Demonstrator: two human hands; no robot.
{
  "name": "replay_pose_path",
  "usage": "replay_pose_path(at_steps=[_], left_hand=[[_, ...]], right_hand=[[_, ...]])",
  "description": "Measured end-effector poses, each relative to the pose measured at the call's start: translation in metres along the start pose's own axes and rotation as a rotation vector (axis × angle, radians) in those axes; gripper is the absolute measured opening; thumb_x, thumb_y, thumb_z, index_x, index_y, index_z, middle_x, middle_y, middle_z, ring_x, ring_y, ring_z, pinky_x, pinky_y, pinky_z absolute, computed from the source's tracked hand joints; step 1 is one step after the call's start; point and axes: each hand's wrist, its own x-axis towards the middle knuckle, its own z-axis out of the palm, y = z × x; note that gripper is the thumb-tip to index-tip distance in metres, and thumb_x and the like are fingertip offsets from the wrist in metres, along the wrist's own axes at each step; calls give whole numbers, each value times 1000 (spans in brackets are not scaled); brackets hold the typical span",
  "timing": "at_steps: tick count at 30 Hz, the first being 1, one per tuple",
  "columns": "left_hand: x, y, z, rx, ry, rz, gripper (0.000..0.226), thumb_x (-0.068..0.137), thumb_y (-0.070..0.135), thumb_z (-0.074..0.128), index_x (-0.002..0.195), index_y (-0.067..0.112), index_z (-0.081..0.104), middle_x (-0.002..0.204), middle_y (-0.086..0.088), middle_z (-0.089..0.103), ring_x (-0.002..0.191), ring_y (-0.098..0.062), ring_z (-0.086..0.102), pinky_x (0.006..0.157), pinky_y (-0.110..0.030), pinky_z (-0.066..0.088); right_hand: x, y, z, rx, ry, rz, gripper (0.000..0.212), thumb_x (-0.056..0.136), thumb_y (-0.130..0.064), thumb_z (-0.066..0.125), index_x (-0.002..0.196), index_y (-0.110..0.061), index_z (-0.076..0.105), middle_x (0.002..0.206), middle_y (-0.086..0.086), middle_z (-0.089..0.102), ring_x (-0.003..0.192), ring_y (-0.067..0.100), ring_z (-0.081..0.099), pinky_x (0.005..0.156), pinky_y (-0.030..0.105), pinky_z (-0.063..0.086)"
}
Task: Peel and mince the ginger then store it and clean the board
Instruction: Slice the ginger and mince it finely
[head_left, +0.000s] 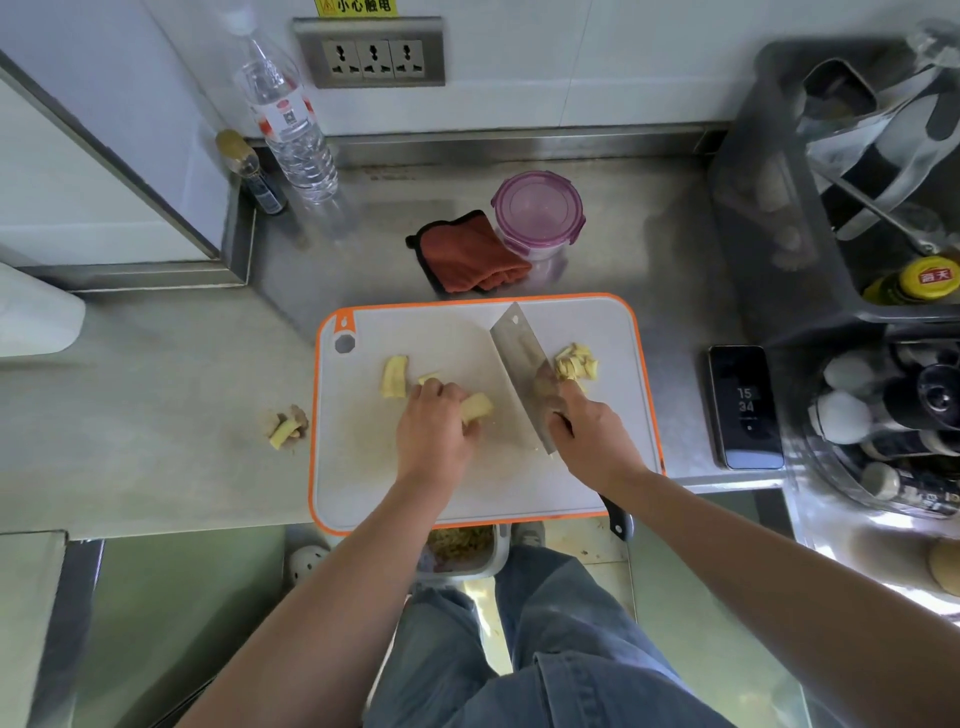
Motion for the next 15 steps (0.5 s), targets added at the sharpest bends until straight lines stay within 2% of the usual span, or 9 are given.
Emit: replay_pose_path(at_steps=[4,6,10,15], left_hand=[[9,-9,-8,105,-20,40,39,80,37,71,114,20,65,111,-4,53,112,-24,45,84,-34,46],[10,-11,-8,111,36,39,43,76,42,72,110,18,66,106,-5,54,107,-26,48,80,-37,46],[19,-18,-9,231,211,-50,26,82,22,63,107,14,66,101,-8,54,97,-29,48,77,-37,42],[30,-25,-12,360,142,-131,16,85,18,65,99,17,70,101,-5,54,101,-27,44,81,-34,38]], right_hand=[[5,-2,1,3,-18,-23,7,98,-18,36,103,-15,39,78,5,61,51,14,49,45,23,35],[7,-5,1,7,-20,-22,6,98,-18,36,103,-16,39,76,4,60,51,12,48,45,20,33],[10,-6,1,5,-16,0,19,99,-19,37,117,-12,41,63,-1,49,51,13,48,45,22,33],[12,-6,1,-10,-21,15,23,100,-20,37,121,-12,40,64,-3,48,52,12,49,44,19,33]])
